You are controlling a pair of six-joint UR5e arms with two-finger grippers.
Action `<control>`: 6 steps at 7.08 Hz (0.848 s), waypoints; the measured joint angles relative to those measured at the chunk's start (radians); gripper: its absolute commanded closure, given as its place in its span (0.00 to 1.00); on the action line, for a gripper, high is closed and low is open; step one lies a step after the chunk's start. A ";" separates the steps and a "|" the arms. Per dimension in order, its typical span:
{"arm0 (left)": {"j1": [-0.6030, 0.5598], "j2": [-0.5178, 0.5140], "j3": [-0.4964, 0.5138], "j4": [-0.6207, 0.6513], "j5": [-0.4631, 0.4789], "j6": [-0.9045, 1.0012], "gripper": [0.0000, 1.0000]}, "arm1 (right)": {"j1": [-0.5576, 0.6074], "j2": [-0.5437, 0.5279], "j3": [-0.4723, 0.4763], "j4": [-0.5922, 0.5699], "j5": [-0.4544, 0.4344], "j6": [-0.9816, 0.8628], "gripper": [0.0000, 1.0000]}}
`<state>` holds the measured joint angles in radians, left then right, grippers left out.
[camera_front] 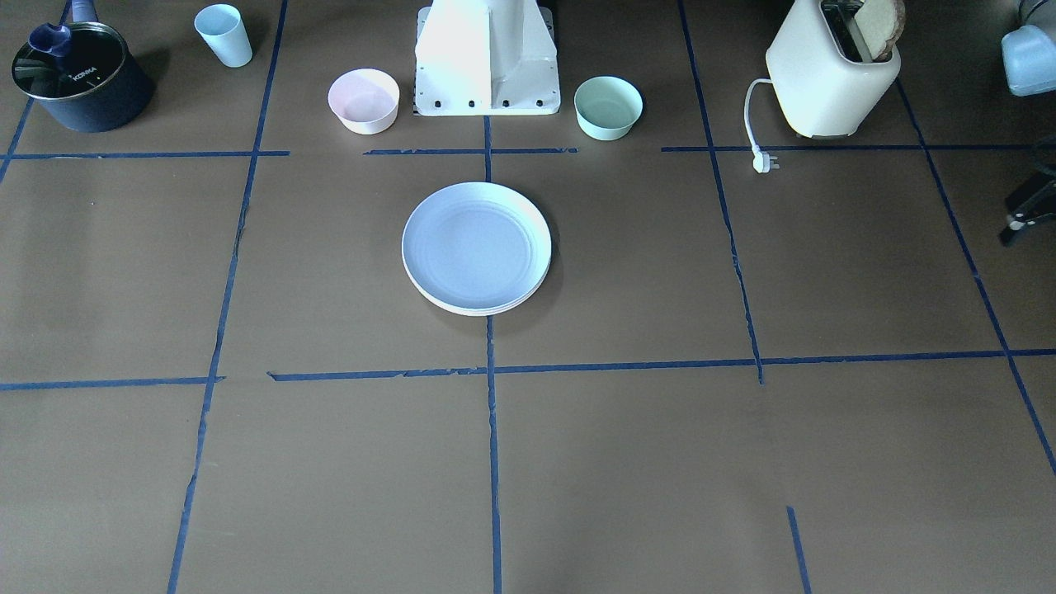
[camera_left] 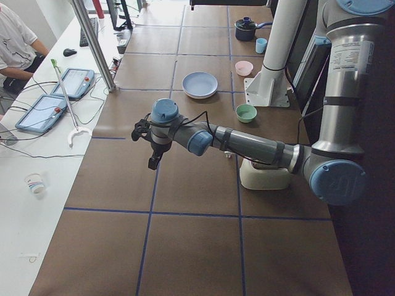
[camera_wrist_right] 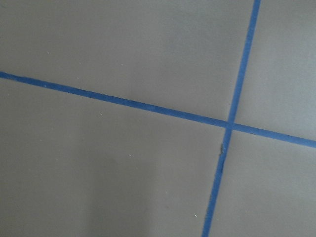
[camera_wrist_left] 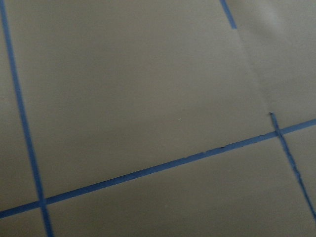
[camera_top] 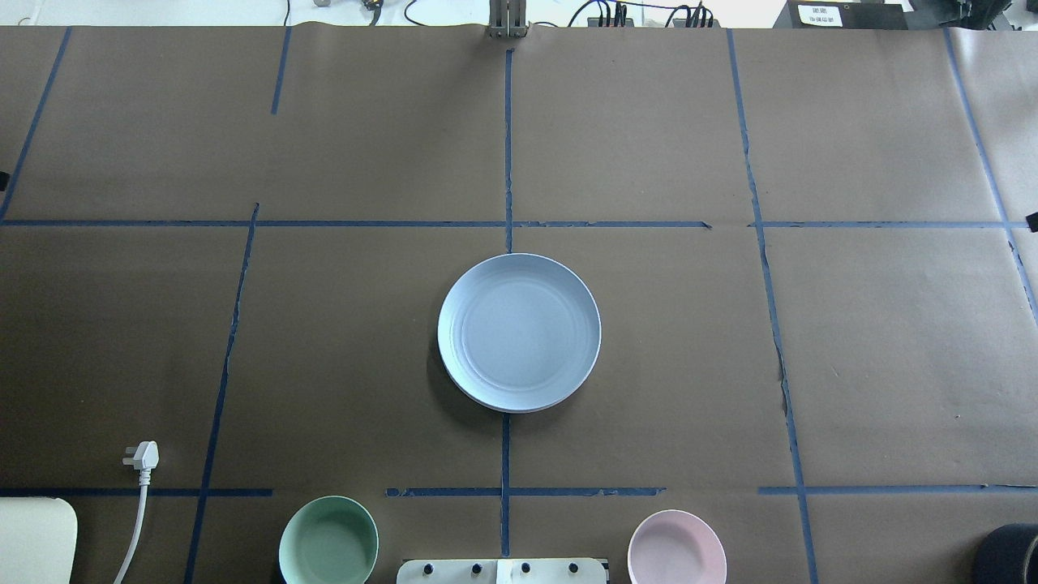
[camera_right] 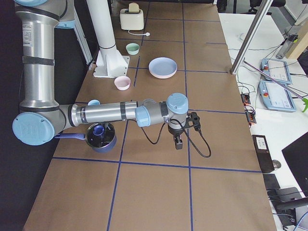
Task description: Stack three plates with pink and blue
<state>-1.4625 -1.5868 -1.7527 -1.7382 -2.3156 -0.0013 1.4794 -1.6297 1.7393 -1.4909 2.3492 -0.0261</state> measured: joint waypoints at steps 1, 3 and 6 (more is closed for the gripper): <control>-0.045 0.009 0.015 0.088 -0.001 0.101 0.00 | 0.025 -0.007 -0.007 -0.028 -0.002 -0.046 0.00; -0.070 0.032 0.069 0.162 -0.021 0.163 0.00 | 0.037 -0.014 -0.027 -0.035 -0.007 -0.066 0.00; -0.072 0.033 0.074 0.298 -0.055 0.154 0.00 | 0.036 0.001 -0.048 -0.034 -0.008 -0.063 0.00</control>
<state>-1.5349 -1.5538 -1.6790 -1.4406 -2.3703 0.1522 1.5153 -1.6288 1.6909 -1.5245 2.3417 -0.0892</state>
